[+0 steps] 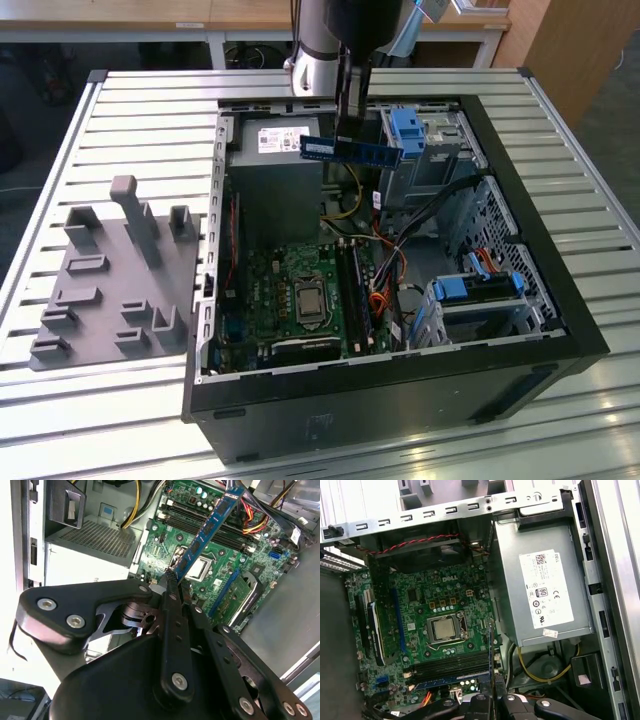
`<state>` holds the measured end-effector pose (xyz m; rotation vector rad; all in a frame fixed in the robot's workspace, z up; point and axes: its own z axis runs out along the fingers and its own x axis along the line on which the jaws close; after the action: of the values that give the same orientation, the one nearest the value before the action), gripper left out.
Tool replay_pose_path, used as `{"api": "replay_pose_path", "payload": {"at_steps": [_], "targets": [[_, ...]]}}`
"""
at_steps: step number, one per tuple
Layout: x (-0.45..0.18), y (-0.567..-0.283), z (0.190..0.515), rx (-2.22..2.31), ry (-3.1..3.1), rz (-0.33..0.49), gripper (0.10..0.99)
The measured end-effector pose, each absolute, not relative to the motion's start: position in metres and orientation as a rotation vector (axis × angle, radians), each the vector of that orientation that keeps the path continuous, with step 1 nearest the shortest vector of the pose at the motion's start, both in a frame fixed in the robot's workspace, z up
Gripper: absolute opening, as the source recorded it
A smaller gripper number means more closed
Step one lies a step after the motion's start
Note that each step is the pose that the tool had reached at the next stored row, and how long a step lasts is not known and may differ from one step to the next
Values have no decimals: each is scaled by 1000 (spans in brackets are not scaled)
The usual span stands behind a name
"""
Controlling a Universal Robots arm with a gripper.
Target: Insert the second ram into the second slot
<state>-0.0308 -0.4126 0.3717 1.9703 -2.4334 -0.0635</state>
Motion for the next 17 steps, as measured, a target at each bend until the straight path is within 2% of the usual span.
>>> {"api": "replay_pose_path", "payload": {"at_steps": [7, 17], "targets": [[-31, -414, 371, 1899, -2491, -64, 137], [-31, -434, 370, 1859, -2522, -64, 137]]}}
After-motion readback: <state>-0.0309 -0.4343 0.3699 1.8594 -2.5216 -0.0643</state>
